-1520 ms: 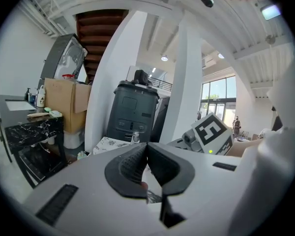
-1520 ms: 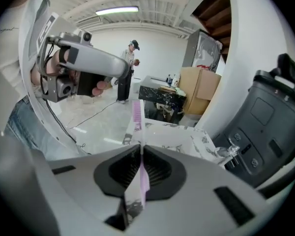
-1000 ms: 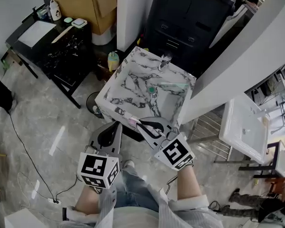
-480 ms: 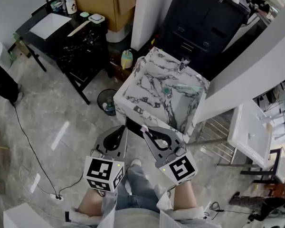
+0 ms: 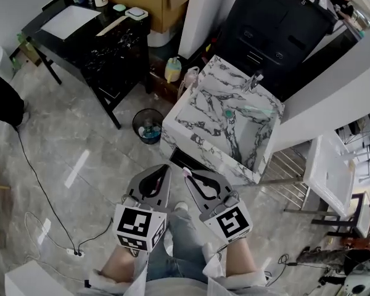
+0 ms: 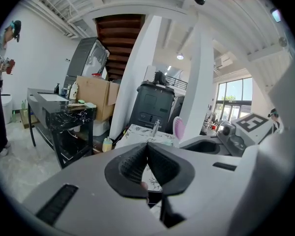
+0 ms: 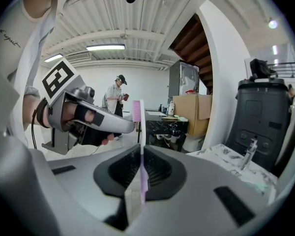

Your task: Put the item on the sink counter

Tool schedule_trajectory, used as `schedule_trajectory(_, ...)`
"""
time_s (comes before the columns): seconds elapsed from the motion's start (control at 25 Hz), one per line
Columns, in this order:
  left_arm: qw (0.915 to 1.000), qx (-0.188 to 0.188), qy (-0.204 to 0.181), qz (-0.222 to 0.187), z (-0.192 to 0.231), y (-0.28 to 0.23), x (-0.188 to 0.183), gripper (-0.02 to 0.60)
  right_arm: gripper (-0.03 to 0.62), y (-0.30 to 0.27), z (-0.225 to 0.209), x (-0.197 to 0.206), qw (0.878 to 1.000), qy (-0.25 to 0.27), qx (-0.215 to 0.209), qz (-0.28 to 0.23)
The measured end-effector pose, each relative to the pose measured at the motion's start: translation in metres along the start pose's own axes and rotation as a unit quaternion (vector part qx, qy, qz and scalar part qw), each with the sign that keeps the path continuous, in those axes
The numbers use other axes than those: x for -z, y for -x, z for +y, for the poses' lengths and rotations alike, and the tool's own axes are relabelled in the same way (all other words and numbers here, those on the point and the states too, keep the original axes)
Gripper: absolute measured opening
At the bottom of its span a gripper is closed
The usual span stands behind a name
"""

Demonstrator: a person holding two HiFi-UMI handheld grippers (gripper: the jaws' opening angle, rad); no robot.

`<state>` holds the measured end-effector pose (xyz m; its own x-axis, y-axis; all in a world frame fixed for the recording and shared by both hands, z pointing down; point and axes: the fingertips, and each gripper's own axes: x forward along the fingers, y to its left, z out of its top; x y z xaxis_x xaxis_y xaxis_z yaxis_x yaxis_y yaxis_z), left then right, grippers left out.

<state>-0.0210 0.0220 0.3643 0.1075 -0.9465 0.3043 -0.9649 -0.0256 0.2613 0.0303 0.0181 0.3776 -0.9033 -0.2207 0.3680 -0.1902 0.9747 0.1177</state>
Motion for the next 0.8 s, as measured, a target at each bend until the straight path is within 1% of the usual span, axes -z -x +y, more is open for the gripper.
schedule_trajectory(0.16, 0.9997, -0.017, 0.016, 0.008, 0.018, 0.000, 0.018, 0.015, 0.031, -0.016, 0.004, 0.016, 1.000, -0.003, 0.004, 0.009)
schedule_trajectory(0.28, 0.9989, -0.037, 0.026, 0.016, 0.029, -0.004, 0.038, 0.015, 0.031, -0.028, 0.008, 0.040, 1.000, 0.000, -0.007, 0.029)
schedule_trajectory(0.44, 0.9970, -0.059, 0.043, 0.024, 0.044, -0.010, 0.073, 0.015, 0.031, -0.047, 0.014, 0.080, 0.998, 0.008, -0.027, 0.056)
schedule_trajectory(0.52, 0.9959, -0.068, 0.053, 0.027, 0.049, -0.012, 0.092, 0.015, 0.031, -0.056, 0.017, 0.100, 0.996, 0.024, -0.037, 0.073)
schedule_trajectory(0.64, 0.9945, -0.076, 0.064, 0.033, 0.055, -0.016, 0.125, 0.015, 0.031, -0.071, 0.022, 0.133, 0.993, 0.047, -0.048, 0.096)
schedule_trajectory(0.8, 0.9932, -0.082, 0.076, 0.033, 0.062, -0.021, 0.163, 0.015, 0.031, -0.093, 0.027, 0.184, 0.990, 0.055, -0.050, 0.118)
